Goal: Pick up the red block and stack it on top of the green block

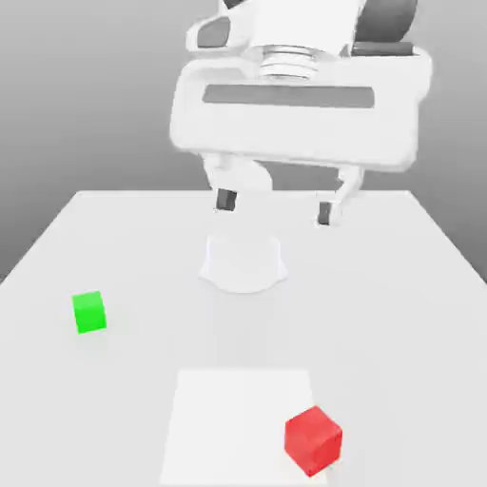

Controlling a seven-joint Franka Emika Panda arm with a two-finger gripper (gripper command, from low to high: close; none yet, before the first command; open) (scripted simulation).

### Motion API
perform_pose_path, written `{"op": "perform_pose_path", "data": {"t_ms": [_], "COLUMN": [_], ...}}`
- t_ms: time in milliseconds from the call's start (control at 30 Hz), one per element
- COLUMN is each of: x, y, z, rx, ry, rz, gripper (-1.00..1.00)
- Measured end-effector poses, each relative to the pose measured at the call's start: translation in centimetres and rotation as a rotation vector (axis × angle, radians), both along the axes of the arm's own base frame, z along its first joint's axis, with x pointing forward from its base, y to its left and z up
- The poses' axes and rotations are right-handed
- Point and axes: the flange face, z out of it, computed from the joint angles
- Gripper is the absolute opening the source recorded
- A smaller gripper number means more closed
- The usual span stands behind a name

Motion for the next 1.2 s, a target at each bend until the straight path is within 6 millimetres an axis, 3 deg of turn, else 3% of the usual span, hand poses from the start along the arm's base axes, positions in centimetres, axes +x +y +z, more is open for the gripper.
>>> {"op": "perform_pose_path", "data": {"t_ms": [133, 300, 433, 600, 633, 833, 1033, 1200], "x": [0.2, -1.0, -2.6, -2.8, -2.9, -2.9, -2.9, -5.3], "y": [0.9, 2.5, 3.9, 4.1, 4.1, 4.2, 4.1, -7.1], "z": [-6.9, -14.9, -20.3, -26.3, -27.0, -27.3, -21.6, -20.2], "rx": [0.053, 0.128, 0.190, 0.200, 0.199, 0.200, 0.200, 0.209], "ry": [0.087, 0.195, 0.273, 0.286, 0.286, 0.285, 0.284, 0.247], "rz": [-0.116, -0.260, -0.369, -0.388, -0.388, -0.387, -0.390, -0.796], "gripper": [0.00, 0.00, 0.00, 0.00, -1.00, -1.00, -1.00, -1.00]}}
